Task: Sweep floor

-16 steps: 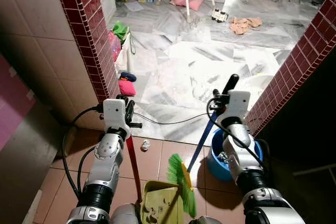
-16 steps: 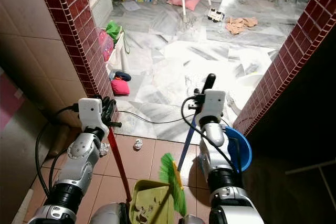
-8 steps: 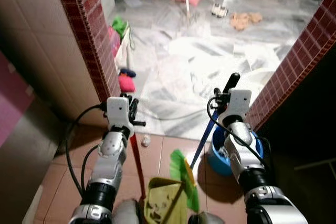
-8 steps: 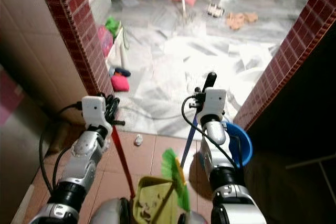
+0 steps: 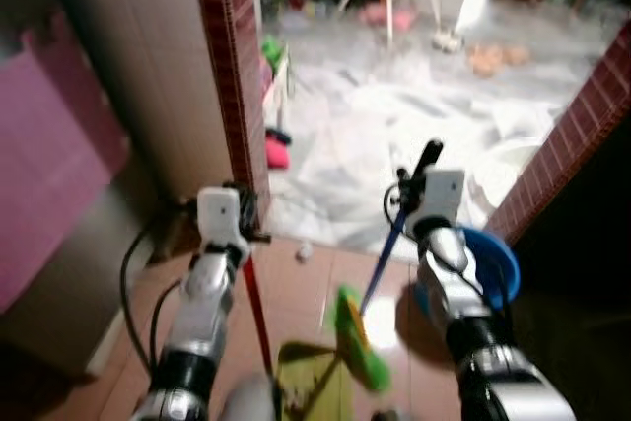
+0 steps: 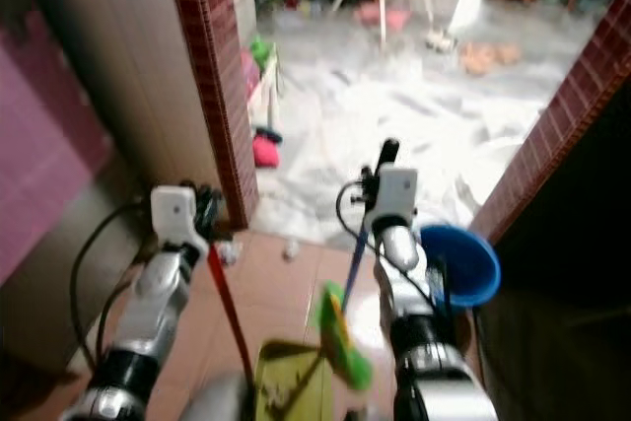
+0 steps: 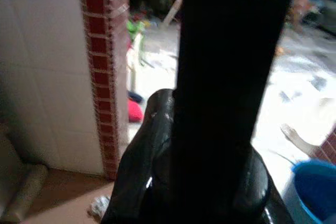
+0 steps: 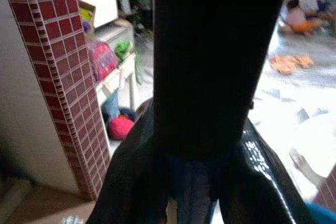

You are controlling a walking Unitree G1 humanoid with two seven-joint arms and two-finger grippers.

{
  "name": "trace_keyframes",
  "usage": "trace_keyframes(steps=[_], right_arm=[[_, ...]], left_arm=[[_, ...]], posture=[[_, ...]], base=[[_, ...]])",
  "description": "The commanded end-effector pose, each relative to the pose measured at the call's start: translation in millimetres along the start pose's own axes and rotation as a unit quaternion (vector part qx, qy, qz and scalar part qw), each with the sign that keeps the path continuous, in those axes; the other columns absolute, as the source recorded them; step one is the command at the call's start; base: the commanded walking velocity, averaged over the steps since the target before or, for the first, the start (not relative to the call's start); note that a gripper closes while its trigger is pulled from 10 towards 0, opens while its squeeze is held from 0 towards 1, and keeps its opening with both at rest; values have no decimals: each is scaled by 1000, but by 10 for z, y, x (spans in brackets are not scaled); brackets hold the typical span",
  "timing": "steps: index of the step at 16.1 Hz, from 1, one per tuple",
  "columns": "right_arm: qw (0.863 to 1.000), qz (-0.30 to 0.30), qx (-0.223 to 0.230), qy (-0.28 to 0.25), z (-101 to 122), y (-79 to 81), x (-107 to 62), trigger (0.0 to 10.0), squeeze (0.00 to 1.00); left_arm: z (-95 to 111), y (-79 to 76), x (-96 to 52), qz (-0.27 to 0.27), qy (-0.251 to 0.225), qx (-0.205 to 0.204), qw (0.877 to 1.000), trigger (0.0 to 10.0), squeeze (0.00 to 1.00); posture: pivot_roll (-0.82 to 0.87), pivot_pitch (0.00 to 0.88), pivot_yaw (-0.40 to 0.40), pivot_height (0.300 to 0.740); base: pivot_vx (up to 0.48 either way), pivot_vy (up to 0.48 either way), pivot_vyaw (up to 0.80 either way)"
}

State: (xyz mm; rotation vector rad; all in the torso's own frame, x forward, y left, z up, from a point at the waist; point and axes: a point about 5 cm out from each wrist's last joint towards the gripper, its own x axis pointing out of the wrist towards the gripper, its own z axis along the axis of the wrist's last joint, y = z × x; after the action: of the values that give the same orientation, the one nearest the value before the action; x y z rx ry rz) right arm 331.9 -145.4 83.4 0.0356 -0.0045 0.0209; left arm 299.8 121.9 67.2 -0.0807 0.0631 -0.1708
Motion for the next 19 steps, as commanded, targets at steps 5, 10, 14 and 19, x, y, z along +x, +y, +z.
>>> trace_keyframes(steps=[5, 10, 14, 19], right_arm=[[1000, -10, 7, -2, 34, -10, 6, 10000, 0], [999, -13, 7, -34, 131, -49, -3, 10000, 0], [994, 18, -51, -98, 395, -35, 31, 10000, 0], [998, -20, -43, -48, 243, -206, 25, 10000, 0]], left_arm=[[33, -63, 5, -12, -2, -4, 1000, 10000, 0], [207, -11, 40, -2, -42, -1, 999, 10000, 0], [586, 159, 144, 31, -115, 34, 992, 10000, 0], [739, 186, 157, 26, -138, 25, 990, 10000, 0]], posture=[[9, 0, -2, 740], [12, 0, -1, 740], [8, 0, 2, 740], [45, 0, -46, 740]], base=[[-277, 0, 0], [-105, 0, 0], [0, 0, 0], [0, 0, 0]])
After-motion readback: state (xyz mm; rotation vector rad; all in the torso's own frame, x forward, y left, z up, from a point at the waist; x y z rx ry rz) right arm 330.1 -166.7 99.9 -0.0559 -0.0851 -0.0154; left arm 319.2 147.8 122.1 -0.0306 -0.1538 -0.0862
